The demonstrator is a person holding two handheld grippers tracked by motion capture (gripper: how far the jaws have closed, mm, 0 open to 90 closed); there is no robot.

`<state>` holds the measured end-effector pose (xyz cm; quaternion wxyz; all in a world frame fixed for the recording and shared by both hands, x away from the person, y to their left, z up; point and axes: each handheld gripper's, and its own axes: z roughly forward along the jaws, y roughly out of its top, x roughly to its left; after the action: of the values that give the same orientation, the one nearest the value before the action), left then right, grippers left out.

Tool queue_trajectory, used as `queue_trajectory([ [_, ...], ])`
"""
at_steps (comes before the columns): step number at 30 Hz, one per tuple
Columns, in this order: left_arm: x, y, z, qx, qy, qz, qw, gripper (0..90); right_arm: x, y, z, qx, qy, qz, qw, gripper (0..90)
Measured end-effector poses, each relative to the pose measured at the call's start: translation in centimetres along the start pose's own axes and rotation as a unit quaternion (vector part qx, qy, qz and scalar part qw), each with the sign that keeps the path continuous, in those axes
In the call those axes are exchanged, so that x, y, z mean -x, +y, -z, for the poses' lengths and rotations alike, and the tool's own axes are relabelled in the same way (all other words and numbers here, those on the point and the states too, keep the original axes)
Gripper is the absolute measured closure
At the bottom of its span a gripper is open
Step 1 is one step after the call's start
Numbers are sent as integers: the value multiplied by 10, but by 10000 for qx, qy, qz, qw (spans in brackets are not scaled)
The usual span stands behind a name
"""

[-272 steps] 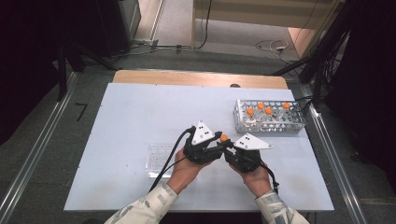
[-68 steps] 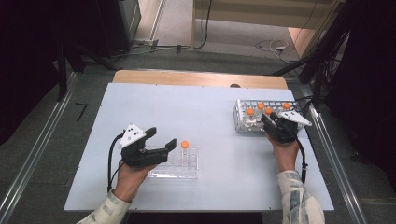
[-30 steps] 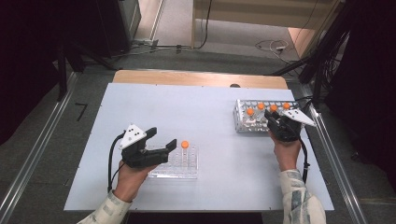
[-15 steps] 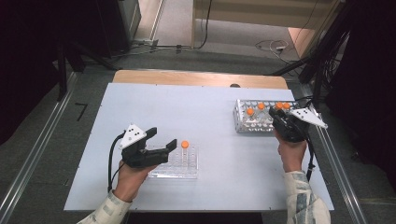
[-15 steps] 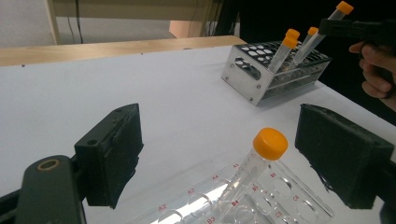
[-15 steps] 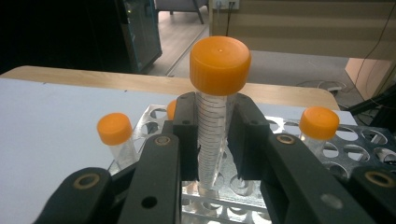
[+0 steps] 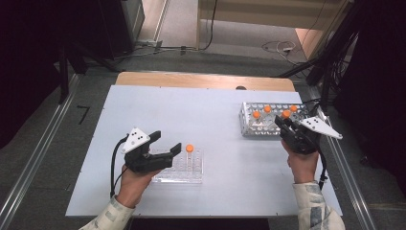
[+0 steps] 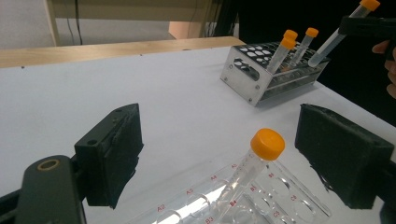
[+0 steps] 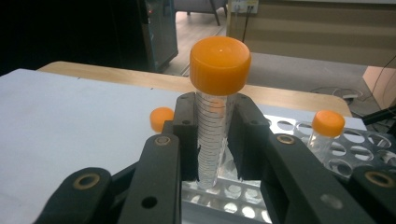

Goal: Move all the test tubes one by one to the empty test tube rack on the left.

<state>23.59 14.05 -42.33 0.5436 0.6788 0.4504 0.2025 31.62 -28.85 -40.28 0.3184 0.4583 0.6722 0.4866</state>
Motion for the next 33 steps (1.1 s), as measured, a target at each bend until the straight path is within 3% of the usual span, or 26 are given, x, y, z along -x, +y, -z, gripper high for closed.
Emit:
queue_trajectory([
  [10, 3, 0, 1, 28, -41, -10, 10000, 147, -11, -10, 10, -171, 225, 43, 9996, 722],
  [16, 6, 1, 1, 43, -78, -34, 10000, 147, -28, -23, 16, -340, 487, 224, 9980, 722],
  [25, 11, 1, 1, 35, -152, -89, 9998, 148, -53, -35, 17, -562, 863, 433, 9937, 722],
  [33, 15, 1, 1, 26, -217, -134, 9997, 148, -80, -44, 14, -744, 1254, 673, 9870, 721],
])
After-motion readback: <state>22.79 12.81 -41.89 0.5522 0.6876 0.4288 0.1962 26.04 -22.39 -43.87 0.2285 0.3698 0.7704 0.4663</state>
